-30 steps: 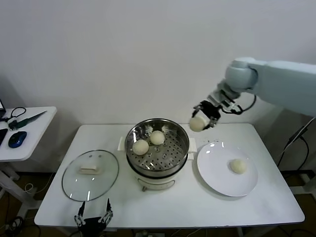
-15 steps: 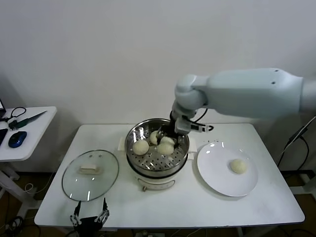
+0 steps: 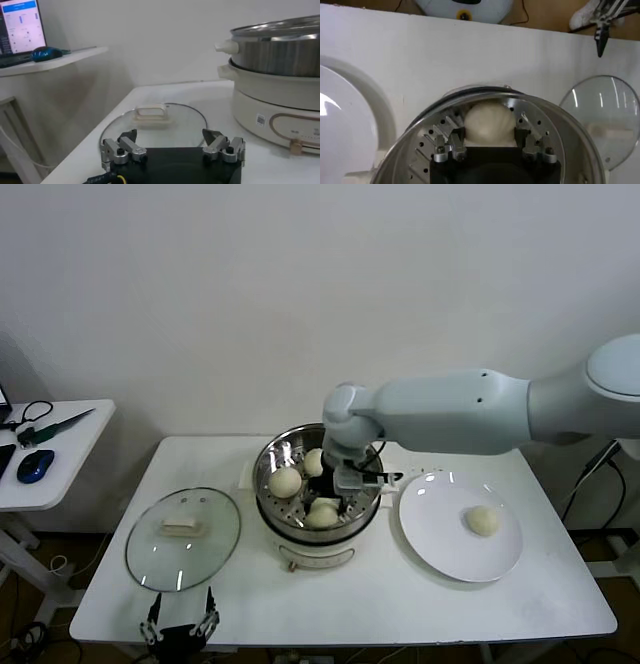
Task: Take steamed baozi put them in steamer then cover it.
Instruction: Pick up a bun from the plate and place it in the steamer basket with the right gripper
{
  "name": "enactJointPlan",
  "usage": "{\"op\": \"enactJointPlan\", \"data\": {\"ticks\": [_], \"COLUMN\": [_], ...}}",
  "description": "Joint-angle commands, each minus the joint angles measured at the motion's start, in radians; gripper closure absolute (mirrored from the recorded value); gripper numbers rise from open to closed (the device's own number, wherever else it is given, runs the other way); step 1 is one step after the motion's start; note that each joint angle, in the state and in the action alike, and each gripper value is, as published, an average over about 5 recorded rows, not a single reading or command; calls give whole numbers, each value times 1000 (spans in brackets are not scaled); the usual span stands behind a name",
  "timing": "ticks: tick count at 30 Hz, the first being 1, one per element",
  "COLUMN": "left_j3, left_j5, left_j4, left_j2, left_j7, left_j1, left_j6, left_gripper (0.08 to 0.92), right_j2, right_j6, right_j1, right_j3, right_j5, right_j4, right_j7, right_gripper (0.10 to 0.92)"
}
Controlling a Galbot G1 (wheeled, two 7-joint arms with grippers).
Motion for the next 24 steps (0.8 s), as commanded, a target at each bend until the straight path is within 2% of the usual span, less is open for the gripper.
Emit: {"op": "enactJointPlan", "data": {"ticks": [1,8,13,17,19,24], "left_j3": [-1,0,1,4,5,8], "left_j5": [-1,-2,-1,0,0,2], "left_j4": [0,-1,-4,-7,-8,-9], "left_j2": [2,3,3,2,2,-1], "left_j7": [-4,-12,-15,-16,-15,-15], "left_j1": [3,7,7,7,7,2], "left_j6": [-6,-11,-12,-11,-11,-8], "left_gripper": [177,177,177,177,177,177], "right_j2": [42,57,60,50,36,-49], "right_j6": [9,-19,-28,-39,-44,-54], "right_j1": [-40,-25,-9,12,33,121], "right_j3": [9,-14,-24,-28,-27,-25], "right_j5": [-47,41,52,67,106,253], "right_j4": [-65,-47,-44,-51,-48,-30], "right_j7": [8,-3,-9,-7,-6,-35], "right_gripper": [370,356,333,259,221,203]}}
